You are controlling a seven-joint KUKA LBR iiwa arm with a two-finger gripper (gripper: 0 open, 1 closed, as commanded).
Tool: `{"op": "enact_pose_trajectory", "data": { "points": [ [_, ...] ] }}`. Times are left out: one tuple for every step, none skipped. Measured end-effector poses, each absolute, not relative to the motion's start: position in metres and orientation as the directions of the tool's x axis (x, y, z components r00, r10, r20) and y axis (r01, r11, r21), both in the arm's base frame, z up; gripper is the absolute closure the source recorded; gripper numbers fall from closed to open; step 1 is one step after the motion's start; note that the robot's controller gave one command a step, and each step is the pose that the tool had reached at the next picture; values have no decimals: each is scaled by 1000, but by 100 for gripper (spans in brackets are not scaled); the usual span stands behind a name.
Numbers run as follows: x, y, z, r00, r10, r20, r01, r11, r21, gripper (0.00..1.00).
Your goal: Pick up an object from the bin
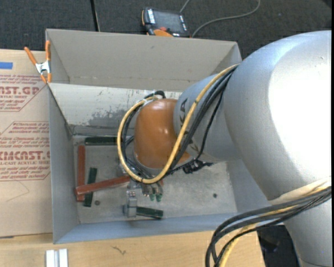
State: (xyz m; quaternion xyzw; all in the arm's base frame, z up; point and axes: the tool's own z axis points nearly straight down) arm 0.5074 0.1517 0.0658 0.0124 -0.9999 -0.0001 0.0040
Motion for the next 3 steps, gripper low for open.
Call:
{"op": "enact_pose_trajectory", "data": {
  "points": [
    [510,151,72,-1000,-22,0,-22,1000,3,100],
    [496,147,195,-999,-45,-8,-45,999,2,100],
    [487,168,214,-827,-562,-4,-562,827,0,100]
  ]
}}
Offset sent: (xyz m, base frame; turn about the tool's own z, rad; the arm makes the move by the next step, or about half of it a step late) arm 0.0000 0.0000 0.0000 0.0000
